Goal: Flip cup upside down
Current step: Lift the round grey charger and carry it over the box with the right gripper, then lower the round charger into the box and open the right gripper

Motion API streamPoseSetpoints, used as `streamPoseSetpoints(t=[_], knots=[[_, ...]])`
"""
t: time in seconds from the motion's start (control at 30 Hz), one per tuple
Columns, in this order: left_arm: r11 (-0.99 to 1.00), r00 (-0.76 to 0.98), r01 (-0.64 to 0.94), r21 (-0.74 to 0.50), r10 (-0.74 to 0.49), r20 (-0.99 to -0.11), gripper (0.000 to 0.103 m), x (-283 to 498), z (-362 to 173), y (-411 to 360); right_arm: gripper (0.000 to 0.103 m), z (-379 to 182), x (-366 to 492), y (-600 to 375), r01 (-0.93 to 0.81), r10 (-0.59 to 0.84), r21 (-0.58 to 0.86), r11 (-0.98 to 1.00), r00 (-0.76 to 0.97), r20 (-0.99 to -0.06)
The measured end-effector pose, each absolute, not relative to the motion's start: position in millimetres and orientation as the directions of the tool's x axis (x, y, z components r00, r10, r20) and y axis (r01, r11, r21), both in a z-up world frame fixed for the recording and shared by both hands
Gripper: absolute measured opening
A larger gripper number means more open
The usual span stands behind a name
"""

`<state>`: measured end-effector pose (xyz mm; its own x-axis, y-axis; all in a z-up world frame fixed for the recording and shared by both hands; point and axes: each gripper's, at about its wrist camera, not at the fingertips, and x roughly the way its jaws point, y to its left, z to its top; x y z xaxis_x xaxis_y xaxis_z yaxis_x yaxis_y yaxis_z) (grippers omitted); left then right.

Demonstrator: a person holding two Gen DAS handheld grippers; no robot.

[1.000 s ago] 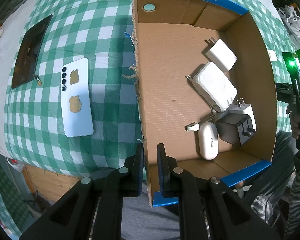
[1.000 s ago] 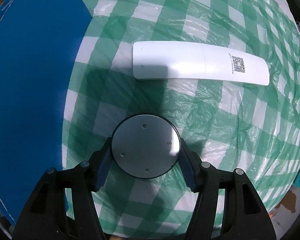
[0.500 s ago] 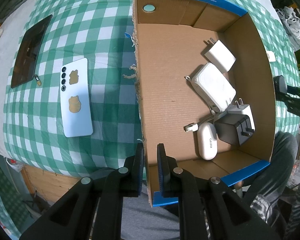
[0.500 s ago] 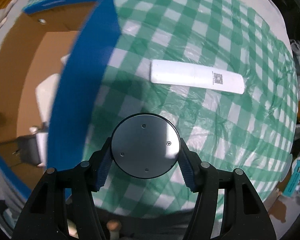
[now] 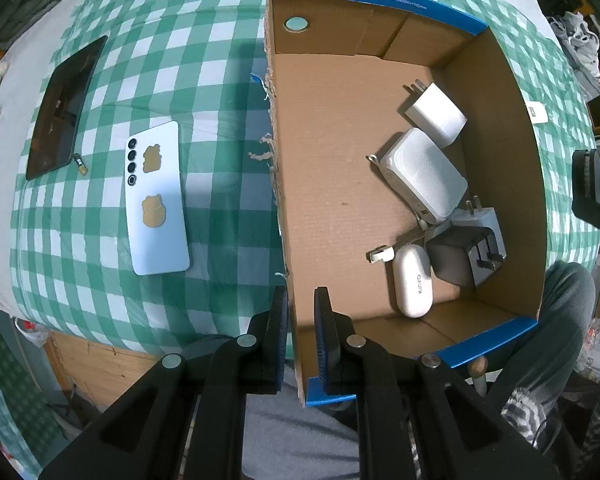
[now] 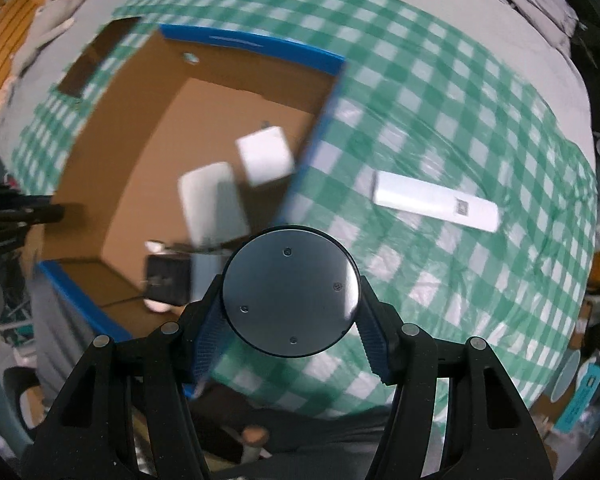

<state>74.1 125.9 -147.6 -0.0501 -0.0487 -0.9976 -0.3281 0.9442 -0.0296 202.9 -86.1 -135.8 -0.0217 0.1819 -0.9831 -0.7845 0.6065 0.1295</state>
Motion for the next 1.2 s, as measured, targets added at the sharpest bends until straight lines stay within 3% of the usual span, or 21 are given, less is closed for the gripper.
streamPoseSetpoints(t=[0.5, 1.2], knots=[[0.944, -0.048, -0.328, -0.031, -0.049, -0.998, 0.012, 72, -146, 127, 0.061, -142, 157, -42, -0.85, 0.174, 0.151, 0.505, -0.071, -0.982], [0.944, -0.048, -0.327, -0.031, -0.049, -0.998, 0.012, 72, -144, 126, 0.063, -171, 156, -42, -0.834, 0.13, 0.167, 0.526, -0.116, -0.985]])
